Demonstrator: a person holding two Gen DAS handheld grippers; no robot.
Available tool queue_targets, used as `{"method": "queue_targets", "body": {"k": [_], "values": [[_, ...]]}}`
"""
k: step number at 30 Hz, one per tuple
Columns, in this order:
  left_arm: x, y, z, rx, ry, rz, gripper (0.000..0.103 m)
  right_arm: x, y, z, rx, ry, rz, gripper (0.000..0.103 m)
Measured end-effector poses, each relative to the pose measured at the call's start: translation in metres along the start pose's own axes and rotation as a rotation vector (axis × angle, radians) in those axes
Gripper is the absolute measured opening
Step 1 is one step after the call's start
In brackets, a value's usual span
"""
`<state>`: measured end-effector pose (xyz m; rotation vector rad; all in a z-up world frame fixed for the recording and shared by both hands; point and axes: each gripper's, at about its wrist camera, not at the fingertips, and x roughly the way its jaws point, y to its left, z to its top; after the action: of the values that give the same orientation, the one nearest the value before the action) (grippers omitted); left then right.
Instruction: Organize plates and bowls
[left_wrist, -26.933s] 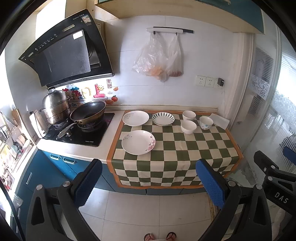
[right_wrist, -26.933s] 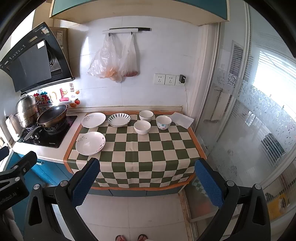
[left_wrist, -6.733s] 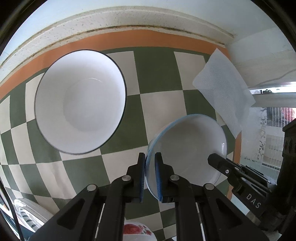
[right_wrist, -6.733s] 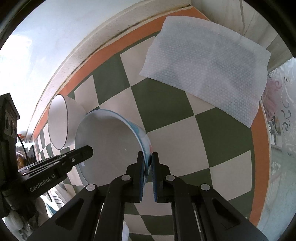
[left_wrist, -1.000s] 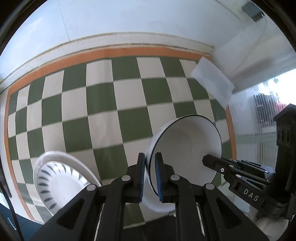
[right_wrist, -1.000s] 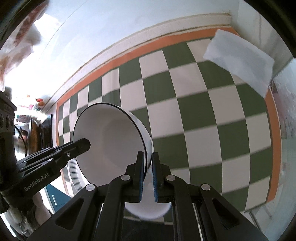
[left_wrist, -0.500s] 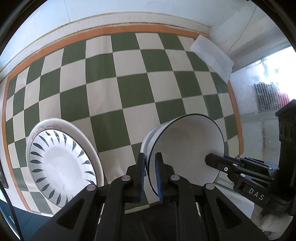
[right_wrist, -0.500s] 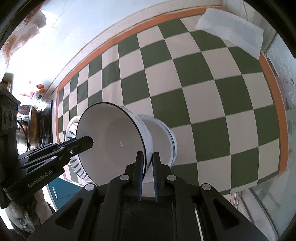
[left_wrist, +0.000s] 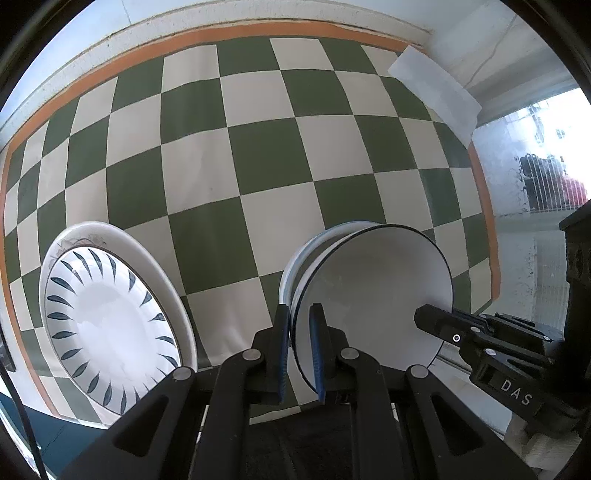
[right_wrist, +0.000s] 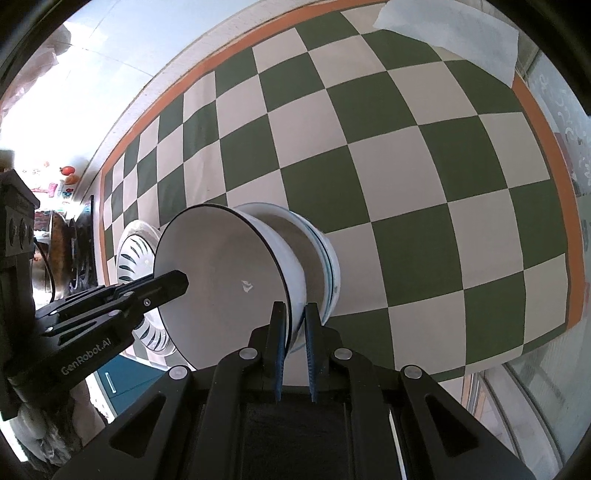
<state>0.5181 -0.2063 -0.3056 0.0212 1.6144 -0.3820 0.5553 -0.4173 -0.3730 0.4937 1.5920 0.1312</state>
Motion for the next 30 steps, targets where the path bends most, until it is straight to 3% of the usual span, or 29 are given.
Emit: {"method": "queue_targets", "body": {"k": [11, 17, 25, 28, 30], "values": [[0.005, 0.001, 0.003, -0.027, 0.004, 0.007, 0.010, 0.005, -0.001, 0.007, -0.004, 0.008, -0.011, 0.015], [0.002, 0.000, -0.001, -0.017, -0.005, 0.047, 0.010, 0.001, 0.003, 0.006, -0.024, -0.004, -0.020, 0.015], [-0.035, -0.001, -0.018, 0.015, -0.108, 0.086, 0.011, -0.030, 0.015, -0.008, -0.054, -0.084, -0.058, 0.015], [-0.059, -0.006, -0.028, 0.045, -0.155, 0.073, 0.024, -0.048, 0.024, -0.020, -0.072, -0.121, -0.069, 0.015], [-0.074, -0.010, -0.035, 0.072, -0.185, 0.065, 0.041, -0.058, 0.031, -0.029, -0.085, -0.136, -0.073, 0.015]]}}
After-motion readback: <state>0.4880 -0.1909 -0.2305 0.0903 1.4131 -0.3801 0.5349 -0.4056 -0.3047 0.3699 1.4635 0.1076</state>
